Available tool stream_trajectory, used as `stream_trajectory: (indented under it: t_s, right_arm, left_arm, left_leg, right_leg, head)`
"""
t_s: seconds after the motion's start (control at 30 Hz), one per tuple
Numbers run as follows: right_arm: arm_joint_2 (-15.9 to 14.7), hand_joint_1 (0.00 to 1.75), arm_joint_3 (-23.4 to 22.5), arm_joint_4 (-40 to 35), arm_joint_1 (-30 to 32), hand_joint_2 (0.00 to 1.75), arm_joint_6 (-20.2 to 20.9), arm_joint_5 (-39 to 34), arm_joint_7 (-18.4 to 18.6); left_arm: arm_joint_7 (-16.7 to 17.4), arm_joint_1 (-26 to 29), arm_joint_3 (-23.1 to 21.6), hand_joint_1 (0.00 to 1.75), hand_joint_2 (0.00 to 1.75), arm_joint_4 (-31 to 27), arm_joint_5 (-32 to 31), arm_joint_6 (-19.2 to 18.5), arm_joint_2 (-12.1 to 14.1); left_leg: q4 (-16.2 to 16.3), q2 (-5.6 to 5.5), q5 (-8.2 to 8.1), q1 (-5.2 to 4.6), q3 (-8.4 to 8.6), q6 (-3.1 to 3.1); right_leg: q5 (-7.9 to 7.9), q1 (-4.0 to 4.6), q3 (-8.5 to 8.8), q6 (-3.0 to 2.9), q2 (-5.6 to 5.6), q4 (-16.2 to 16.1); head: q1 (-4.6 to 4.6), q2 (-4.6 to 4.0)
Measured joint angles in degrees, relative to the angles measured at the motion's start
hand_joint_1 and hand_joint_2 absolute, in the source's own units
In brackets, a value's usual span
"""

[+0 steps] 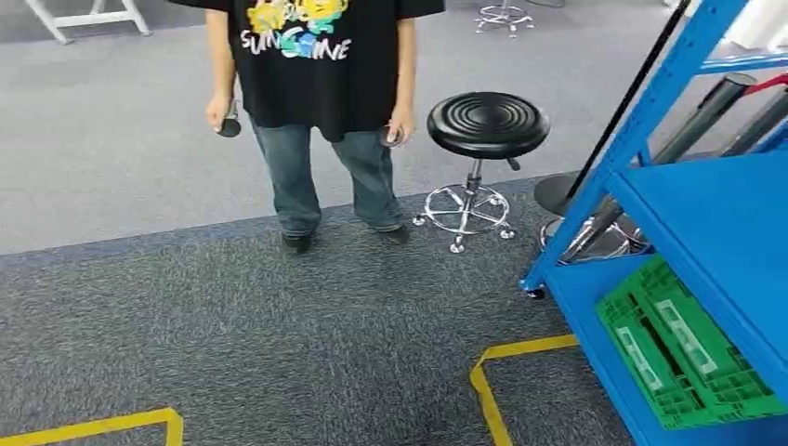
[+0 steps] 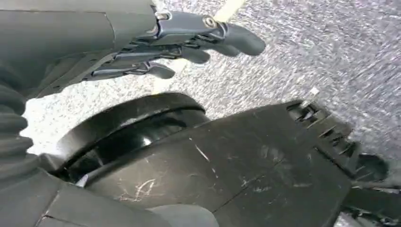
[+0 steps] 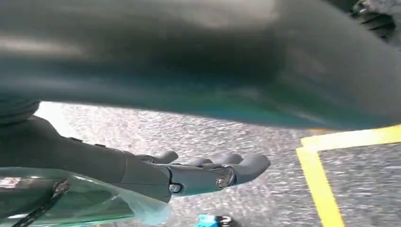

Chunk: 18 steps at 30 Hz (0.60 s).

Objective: Take the parts from the cabinet and place them on the table.

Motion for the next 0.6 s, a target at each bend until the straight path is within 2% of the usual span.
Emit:
stream_trajectory:
  t_s: [0.03,0.07,0.1,0.13,0.2,0.23,0.27,0.3,0.37,0.4,0.43,0.47,0.53,0.57,0.6]
  right_arm:
    - [0.0,0.00,0.0,0.0,0.0,0.00,0.0,0.0,0.0]
    - [0.0,0.00,0.0,0.0,0.1,0.00,0.0,0.0,0.0]
    - [0.0,0.00,0.0,0.0,0.1,0.00,0.1,0.0,0.0]
    - [0.0,0.00,0.0,0.0,0.1,0.00,0.1,0.0,0.1]
    - [0.0,0.00,0.0,0.0,0.1,0.00,0.1,0.1,0.1]
    - [0.0,0.00,0.0,0.0,0.2,0.00,0.1,0.1,0.1]
    - [0.0,0.00,0.0,0.0,0.0,0.00,0.1,0.1,0.1]
    - [0.0,0.00,0.0,0.0,0.0,0.00,0.1,0.1,0.1]
    - [0.0,0.00,0.0,0.0,0.1,0.00,0.1,0.1,0.1]
    - [0.0,0.00,0.0,0.0,0.0,0.00,0.1,0.1,0.1]
    - [0.0,0.00,0.0,0.0,0.0,0.00,0.1,0.1,0.1]
    - [0.0,0.00,0.0,0.0,0.0,0.00,0.1,0.1,0.1]
    - [0.0,0.00,0.0,0.0,0.1,0.00,0.1,0.1,0.1]
    - [0.0,0.00,0.0,0.0,0.1,0.00,0.1,0.1,0.1]
    - [0.0,0.00,0.0,0.0,0.2,0.00,0.1,0.1,0.2]
  left_arm:
    - [0.0,-0.1,0.1,0.00,0.00,0.0,0.1,0.0,0.0]
    - [-0.2,-0.3,0.2,0.00,0.00,0.0,0.2,0.0,0.0]
    - [-0.2,-0.4,0.2,0.00,0.00,0.0,0.2,0.0,0.0]
    - [-0.2,-0.4,0.2,0.00,0.00,0.0,0.2,0.0,0.0]
    - [0.0,-0.3,0.3,0.00,0.00,0.0,0.1,0.0,-0.1]
    - [0.0,-0.1,0.3,0.00,0.00,0.0,0.1,0.0,0.0]
    - [0.0,-0.1,0.3,0.00,0.00,0.0,0.1,0.0,-0.1]
    - [0.0,-0.1,0.4,0.00,0.00,0.0,0.1,0.0,-0.1]
    - [0.0,-0.1,0.4,0.00,0.00,0.0,0.1,0.0,-0.1]
    - [0.0,-0.1,0.4,0.00,0.00,0.0,0.1,0.0,-0.2]
    - [0.0,-0.1,0.4,0.00,0.00,0.0,0.1,0.0,-0.2]
    - [0.0,-0.1,0.4,0.00,0.00,0.0,0.0,0.0,-0.2]
    - [0.0,0.0,0.4,0.00,0.00,0.0,0.0,0.0,-0.2]
    - [0.0,0.0,0.5,0.00,0.00,0.0,0.0,0.0,-0.2]
    - [0.0,0.0,0.5,0.00,0.00,0.0,0.0,0.0,-0.2]
  left_leg:
    - [5.3,-0.04,-1.66,0.05,-3.04,-0.11]
    - [8.1,-0.09,-1.75,0.08,-4.90,-0.18]
    - [7.8,-0.09,-0.34,0.13,-5.13,-0.20]
    - [5.3,-0.09,2.29,0.17,-4.36,-0.15]
    - [-4.8,-0.09,9.17,0.30,-0.71,0.23]
    - [-6.9,-0.16,9.41,0.26,0.30,0.43]
    - [-8.5,-0.16,8.94,0.02,0.56,0.53]
    - [-9.0,-0.10,8.33,0.02,0.58,0.87]
    - [-9.2,-0.34,8.37,-0.17,0.30,1.29]
    - [-9.8,-0.32,8.58,0.17,0.67,1.68]
    - [-10.1,-0.25,8.58,0.23,1.11,1.97]
    - [-10.1,-0.13,8.44,0.24,1.26,2.37]
    - [-10.1,0.07,8.12,0.10,1.45,2.83]
    - [-10.0,0.05,7.99,0.05,1.56,2.92]
    - [-10.0,0.01,7.84,0.03,1.78,2.90]
  right_leg:
    - [-0.23,0.04,0.18,-0.12,-0.02,0.0]
    - [-0.44,0.06,0.42,-0.13,-0.03,0.0]
    - [-0.67,0.05,0.79,-0.11,0.03,0.0]
    - [-0.91,0.05,1.20,-0.06,0.19,0.0]
    - [-1.47,0.05,2.21,0.21,0.52,0.0]
    - [-1.66,0.05,1.58,0.42,0.56,0.0]
    - [-1.88,0.39,2.03,0.80,0.73,0.3]
    - [-1.69,0.36,1.53,1.08,0.58,0.3]
    - [-1.61,0.18,1.57,1.52,0.32,-0.1]
    - [-1.97,0.15,1.57,1.91,0.36,0.0]
    - [-2.60,0.08,0.82,2.15,0.29,1.3]
    - [-4.06,0.09,-0.75,2.26,0.30,4.3]
    - [-7.82,0.00,-6.04,2.58,0.27,14.0]
    - [-8.63,0.01,-8.33,2.66,0.25,17.7]
    - [-8.00,0.01,-9.37,2.65,0.25,18.5]
  head:
    - [0.04,0.00]
    - [0.04,0.00]
    - [0.04,0.00]
    - [0.00,0.00]
    - [0.02,0.00]
    - [0.11,0.00]
    - [-0.09,0.00]
    - [-0.07,0.00]
    - [-0.04,0.00]
    - [-0.04,0.00]
    - [0.07,0.00]
    - [0.17,0.00]
    - [0.33,0.00]
    - [0.31,0.00]
    - [0.39,0.00]
